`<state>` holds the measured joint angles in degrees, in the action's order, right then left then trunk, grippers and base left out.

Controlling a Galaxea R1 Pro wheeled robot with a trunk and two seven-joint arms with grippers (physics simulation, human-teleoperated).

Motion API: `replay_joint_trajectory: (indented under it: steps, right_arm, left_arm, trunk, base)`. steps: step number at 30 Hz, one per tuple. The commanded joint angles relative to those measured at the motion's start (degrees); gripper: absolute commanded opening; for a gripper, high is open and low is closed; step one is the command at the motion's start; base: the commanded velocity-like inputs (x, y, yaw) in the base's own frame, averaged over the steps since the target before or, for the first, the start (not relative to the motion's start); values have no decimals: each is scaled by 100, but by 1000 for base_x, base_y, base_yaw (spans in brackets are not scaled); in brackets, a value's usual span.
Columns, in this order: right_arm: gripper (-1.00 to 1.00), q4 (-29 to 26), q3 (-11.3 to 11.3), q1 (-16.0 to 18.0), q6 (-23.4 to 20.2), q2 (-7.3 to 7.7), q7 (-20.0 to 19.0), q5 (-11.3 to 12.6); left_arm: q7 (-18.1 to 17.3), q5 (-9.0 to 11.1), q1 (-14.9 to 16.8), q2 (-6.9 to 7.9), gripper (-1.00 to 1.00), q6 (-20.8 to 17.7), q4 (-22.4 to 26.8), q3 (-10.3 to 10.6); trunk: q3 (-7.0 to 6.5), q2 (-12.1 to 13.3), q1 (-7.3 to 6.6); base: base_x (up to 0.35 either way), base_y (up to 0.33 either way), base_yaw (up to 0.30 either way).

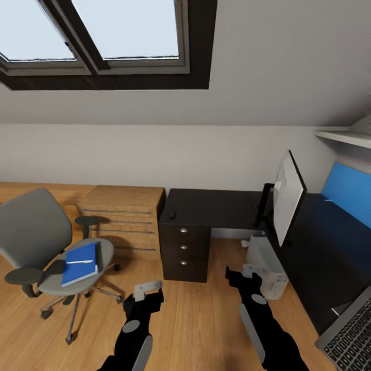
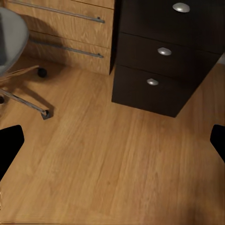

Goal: In the bedroom, organize the workspace by keeping the computer under the desk, ensuring the monitor is on the desk, placing the keyboard on the desk next to the monitor, placing the mouse on the desk next to the keyboard, moving the folder from the swivel chair onto the desk next to the mouse, stacking the notebook on top of the folder with the pen on top of the notebook, and positioning the swivel chair next to the desk.

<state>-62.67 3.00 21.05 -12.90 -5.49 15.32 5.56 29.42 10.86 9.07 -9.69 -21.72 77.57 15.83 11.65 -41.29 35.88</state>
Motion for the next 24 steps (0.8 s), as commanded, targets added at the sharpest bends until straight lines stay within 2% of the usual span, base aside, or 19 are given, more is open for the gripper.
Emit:
replay_joint_trajectory:
  steps: [1,13,24]
  right_arm:
    - [100,-8,16,4,-19,4,45,55]
    - [100,-15,16,4,-26,4,48,56]
    - [100,-15,16,4,-26,4,48,59]
  left_arm:
    - [86,49,6,1,100,-17,7,19]
    - [151,48,5,2,100,-17,4,34]
    - [145,54,7,2,100,-21,4,38]
  trunk:
    - [5,-8,0]
    - [-5,-8,0]
    - [-5,-8,0]
  base:
    - [-103,-296,0]
    - [-91,-321,0]
    - [-238,-223,0]
